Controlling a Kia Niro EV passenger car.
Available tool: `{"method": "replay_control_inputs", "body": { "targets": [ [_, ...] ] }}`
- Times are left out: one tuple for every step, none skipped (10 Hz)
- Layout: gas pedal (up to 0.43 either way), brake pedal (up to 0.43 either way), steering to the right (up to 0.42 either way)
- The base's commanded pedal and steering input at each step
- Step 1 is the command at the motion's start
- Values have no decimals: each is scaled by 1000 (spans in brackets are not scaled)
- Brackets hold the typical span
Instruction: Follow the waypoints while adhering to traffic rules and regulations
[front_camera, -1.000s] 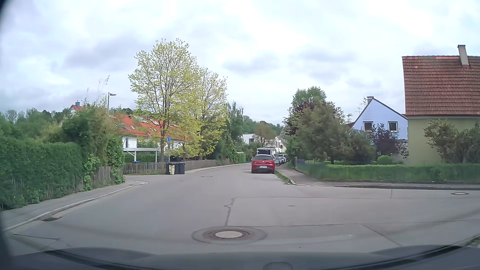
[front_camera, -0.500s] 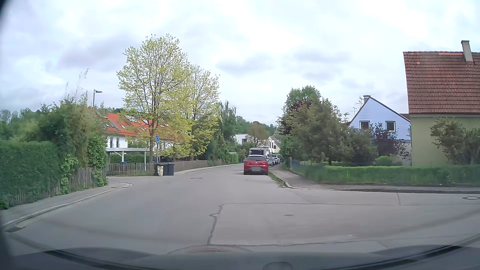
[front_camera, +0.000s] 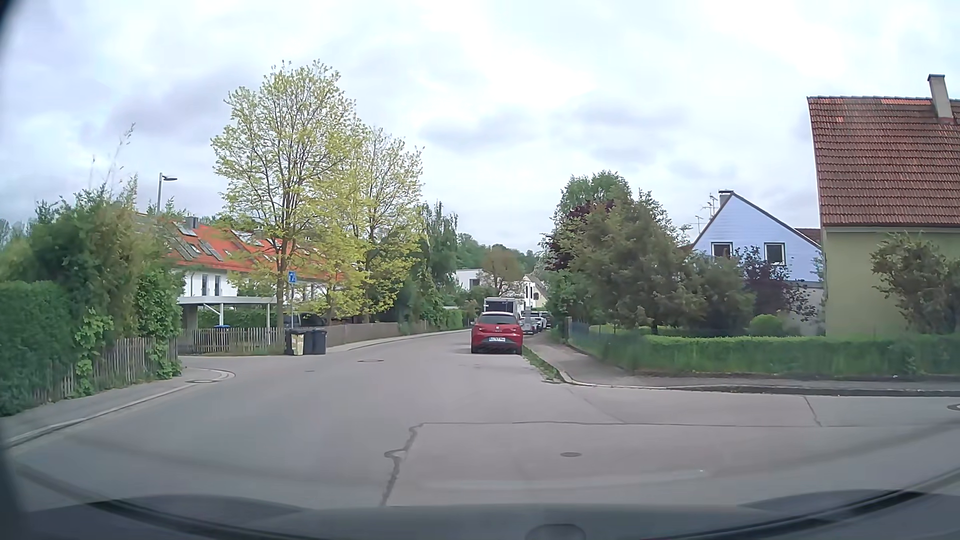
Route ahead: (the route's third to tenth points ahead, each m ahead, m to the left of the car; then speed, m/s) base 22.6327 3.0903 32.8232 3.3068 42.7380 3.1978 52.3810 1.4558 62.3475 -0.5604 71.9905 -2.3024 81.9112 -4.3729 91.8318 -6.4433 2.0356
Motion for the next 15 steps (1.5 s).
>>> {"method": "replay_control_inputs", "body": {
  "targets": [
    [0,0,76],
    [0,0,72],
    [0,0,68],
    [0,0,64],
    [0,0,59],
    [0,0,54],
    [0,0,50],
    [0,0,43],
    [0,0,37],
    [0,0,32],
    [0,0,19],
    [0,18,2],
    [0,30,-17],
    [0,30,-30],
    [0,37,-43]
  ]
}}
